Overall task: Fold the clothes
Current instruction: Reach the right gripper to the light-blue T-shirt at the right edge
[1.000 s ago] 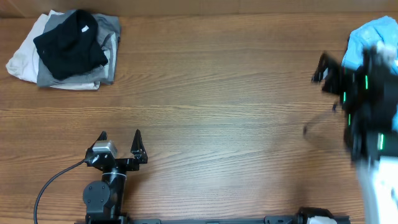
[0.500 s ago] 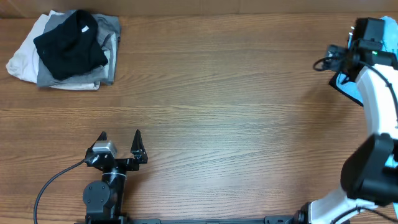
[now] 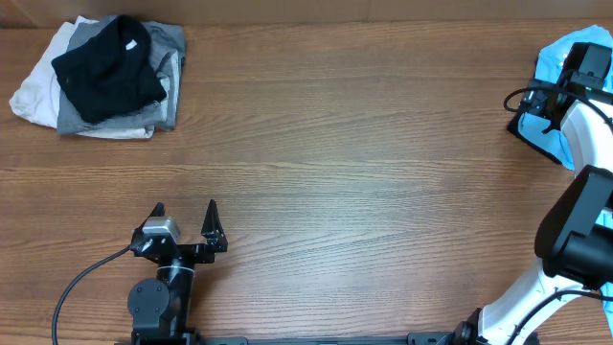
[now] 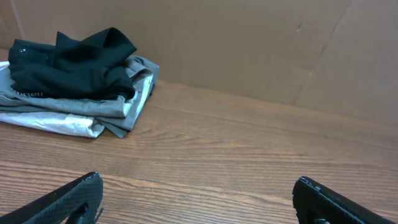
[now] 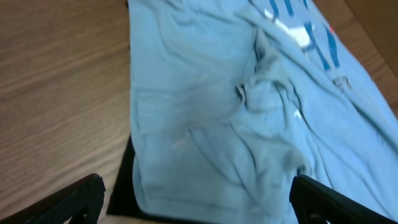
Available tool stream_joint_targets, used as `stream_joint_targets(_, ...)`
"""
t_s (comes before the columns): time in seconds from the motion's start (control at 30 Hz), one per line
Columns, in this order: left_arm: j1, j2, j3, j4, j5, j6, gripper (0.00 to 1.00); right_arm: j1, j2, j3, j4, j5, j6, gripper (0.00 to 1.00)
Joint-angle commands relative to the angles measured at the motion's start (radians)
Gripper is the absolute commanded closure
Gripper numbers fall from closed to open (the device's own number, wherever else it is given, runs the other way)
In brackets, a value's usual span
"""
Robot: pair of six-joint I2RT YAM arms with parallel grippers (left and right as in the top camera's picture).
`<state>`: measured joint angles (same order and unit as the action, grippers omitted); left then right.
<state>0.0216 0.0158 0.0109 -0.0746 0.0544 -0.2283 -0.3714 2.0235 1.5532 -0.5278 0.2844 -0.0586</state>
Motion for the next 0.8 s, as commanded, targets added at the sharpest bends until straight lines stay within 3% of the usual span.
stream_joint_targets(0.0,0.006,-0.007,-0.006,0.000,-0.010,0.023,0.00,0.001,0.060,0.026,0.026,-0.008,-0.076,0.03)
stream_joint_targets(0.3,0.006,-0.007,-0.006,0.001,-0.011,0.023,0.00,0.001,0.122,0.026,0.125,-0.120,-0.099,0.06)
stream_joint_targets(0.77,0.006,-0.007,-0.006,0.000,-0.011,0.023,0.00,0.000,0.217,0.026,0.224,-0.074,-0.100,0.19)
